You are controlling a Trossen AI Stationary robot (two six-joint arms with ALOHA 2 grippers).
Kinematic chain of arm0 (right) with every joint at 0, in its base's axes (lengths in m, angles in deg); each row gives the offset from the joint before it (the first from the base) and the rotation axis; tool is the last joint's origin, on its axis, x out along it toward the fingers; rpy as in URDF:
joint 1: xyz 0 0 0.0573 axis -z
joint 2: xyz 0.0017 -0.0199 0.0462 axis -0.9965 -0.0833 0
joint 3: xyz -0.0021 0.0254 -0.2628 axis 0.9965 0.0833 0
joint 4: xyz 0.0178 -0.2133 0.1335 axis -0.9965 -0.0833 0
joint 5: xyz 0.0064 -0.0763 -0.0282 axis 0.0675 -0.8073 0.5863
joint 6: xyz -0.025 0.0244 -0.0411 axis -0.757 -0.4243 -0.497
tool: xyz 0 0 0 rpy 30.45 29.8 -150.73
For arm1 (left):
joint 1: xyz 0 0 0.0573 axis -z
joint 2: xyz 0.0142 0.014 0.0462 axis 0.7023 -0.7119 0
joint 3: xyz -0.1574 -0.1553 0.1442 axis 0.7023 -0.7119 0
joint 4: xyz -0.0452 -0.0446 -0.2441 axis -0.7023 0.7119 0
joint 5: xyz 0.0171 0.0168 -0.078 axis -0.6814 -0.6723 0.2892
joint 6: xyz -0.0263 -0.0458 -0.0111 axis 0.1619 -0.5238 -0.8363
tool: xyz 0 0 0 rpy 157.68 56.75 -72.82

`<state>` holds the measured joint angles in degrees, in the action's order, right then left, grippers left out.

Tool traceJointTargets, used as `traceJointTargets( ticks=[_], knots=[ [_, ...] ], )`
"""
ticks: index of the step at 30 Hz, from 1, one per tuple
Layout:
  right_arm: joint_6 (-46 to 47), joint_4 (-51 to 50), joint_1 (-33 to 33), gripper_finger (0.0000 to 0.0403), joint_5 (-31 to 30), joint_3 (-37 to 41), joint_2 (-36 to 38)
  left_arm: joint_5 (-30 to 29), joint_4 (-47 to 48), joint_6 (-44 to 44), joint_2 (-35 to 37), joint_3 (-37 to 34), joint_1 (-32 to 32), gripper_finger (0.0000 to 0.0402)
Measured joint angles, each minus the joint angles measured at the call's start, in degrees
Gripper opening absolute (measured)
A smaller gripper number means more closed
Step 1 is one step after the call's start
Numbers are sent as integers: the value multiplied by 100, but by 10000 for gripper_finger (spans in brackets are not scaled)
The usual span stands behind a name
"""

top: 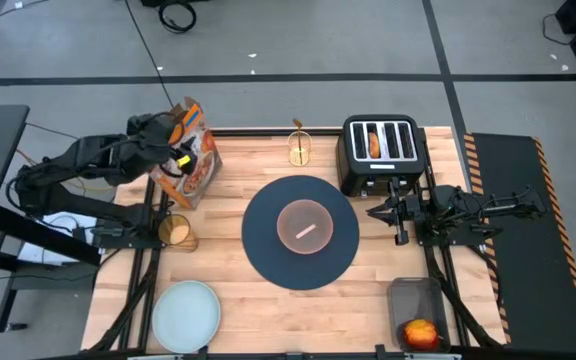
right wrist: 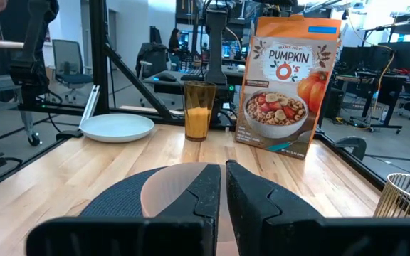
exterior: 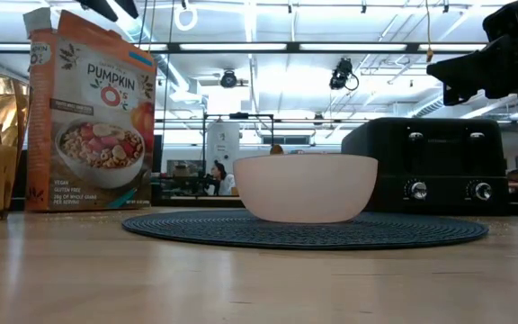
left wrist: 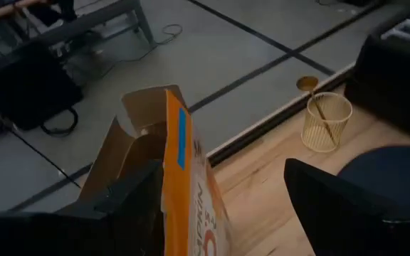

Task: Arrange a breakfast setting
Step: Pour the cereal from the cereal box into the pink bowl

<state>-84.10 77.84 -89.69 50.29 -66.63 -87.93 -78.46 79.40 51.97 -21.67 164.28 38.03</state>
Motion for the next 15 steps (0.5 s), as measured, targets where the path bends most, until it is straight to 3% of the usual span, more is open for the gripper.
traceJointTargets(
  ticks=[4,9,15],
  knots=[
    [0,1,-2,36,0,-1,-2,56,535,-469,4,342,-578,298],
    [0,1,-2,36,0,-2,-1,1294,879,-388,8,388,-1149,298],
    [-2,2,-2,36,0,-2,-2,1433,1307,-384,-121,121,-1314,298]
  ],
)
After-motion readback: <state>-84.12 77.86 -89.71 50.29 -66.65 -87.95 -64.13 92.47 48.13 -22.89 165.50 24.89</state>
